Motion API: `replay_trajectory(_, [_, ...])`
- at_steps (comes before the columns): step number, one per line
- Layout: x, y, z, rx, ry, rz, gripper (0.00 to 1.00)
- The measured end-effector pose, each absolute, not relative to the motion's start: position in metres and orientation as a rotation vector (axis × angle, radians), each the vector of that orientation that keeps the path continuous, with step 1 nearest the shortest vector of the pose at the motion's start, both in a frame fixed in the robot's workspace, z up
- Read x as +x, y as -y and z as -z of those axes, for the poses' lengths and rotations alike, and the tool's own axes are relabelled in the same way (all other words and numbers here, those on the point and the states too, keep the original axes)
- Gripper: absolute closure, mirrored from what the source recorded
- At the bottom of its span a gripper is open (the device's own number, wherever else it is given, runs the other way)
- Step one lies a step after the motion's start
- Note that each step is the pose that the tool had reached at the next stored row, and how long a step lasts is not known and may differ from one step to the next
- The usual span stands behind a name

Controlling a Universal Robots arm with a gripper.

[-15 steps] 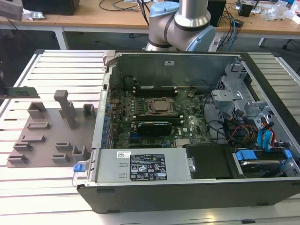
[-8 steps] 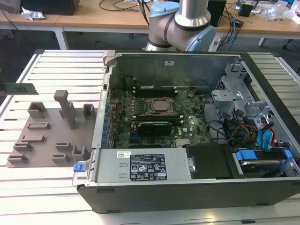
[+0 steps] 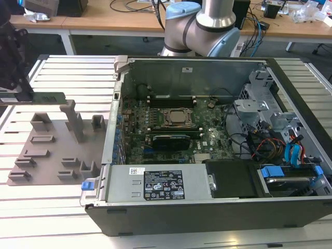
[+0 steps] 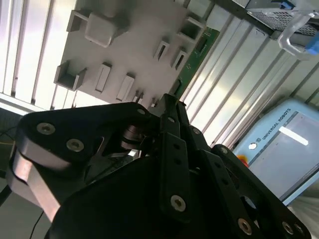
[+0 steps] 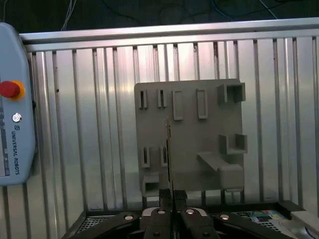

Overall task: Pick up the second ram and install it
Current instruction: 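Pick up the second ram and move it above second insertion slot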

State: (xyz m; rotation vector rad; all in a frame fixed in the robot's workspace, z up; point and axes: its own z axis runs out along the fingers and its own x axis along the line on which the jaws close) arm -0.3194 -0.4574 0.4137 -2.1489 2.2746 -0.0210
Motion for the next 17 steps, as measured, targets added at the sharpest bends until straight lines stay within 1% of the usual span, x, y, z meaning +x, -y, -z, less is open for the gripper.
replay_trajectory(17, [-0.245, 0.455, -0.414, -2.150, -2.275, 0.019, 0.87])
